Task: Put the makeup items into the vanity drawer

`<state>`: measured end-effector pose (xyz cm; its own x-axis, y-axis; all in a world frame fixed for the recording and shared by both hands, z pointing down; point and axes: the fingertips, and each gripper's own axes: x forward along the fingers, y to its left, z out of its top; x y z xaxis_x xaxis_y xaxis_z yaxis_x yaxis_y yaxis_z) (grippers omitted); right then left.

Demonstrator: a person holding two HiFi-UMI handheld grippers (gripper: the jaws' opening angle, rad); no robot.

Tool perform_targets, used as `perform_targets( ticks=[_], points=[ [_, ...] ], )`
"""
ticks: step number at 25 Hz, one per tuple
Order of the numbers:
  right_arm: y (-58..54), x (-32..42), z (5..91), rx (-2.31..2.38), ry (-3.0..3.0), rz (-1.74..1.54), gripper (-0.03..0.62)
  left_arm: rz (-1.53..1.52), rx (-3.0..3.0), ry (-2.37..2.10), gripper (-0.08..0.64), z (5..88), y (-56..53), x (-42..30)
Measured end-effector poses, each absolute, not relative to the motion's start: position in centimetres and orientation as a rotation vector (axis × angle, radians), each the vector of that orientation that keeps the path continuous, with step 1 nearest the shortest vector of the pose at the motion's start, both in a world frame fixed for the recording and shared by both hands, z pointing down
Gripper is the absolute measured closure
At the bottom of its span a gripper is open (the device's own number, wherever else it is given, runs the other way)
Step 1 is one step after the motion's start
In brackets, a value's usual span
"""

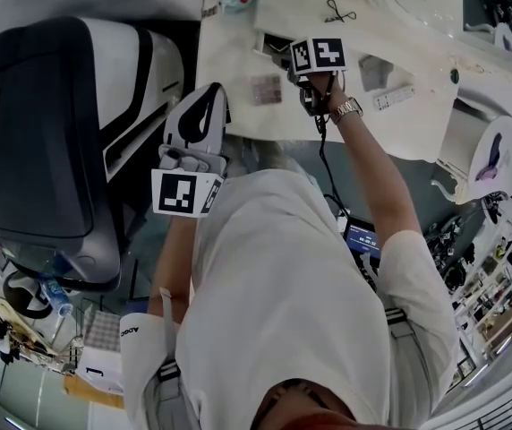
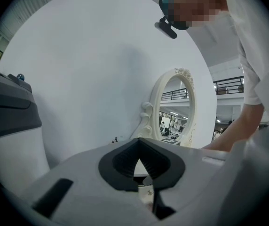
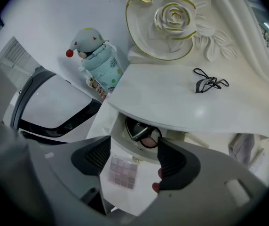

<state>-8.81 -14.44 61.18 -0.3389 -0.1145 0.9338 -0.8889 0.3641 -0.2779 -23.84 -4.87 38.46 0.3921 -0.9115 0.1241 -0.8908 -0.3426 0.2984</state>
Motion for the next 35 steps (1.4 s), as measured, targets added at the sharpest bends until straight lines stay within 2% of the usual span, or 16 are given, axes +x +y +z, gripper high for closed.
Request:
perform_targets(
  ticks=[4, 8, 11, 14, 21, 35],
  points=[
    [-14.1, -8.7, 60.6, 0.905, -1.735, 1.072, 0.291, -0.093, 2.351, -1.553, 0.554, 38.6, -5.0, -23.4],
    [-13.6, -8.2, 59.0, 0.942, -1.776, 1.045, 0.367, -0.092, 2.371, -1.531, 0.554, 38.3, -4.7, -22.8],
    [-13.1, -7.5, 57.8, 0.995, -1.796, 1.021, 0.447, -0.097, 2.394, -1.507, 0.554, 38.0, -4.4, -22.2],
    [-12.6, -6.3, 56.6, 1.083, -1.809, 0.978, 0.584, -0.099, 2.42, -1.475, 0.554, 37.8, -4.1, -21.2],
    [-9.7, -4.5, 52.5, 1.193, -1.907, 0.955, 0.586, -0.103, 2.488, -1.377, 0.554, 37.3, -2.7, -18.9],
    [-2.4, 1.7, 36.4, 1.447, -2.341, 0.665, 0.586, -0.032, 2.577, -1.329, 0.554, 35.6, -1.7, -13.9]
  ],
)
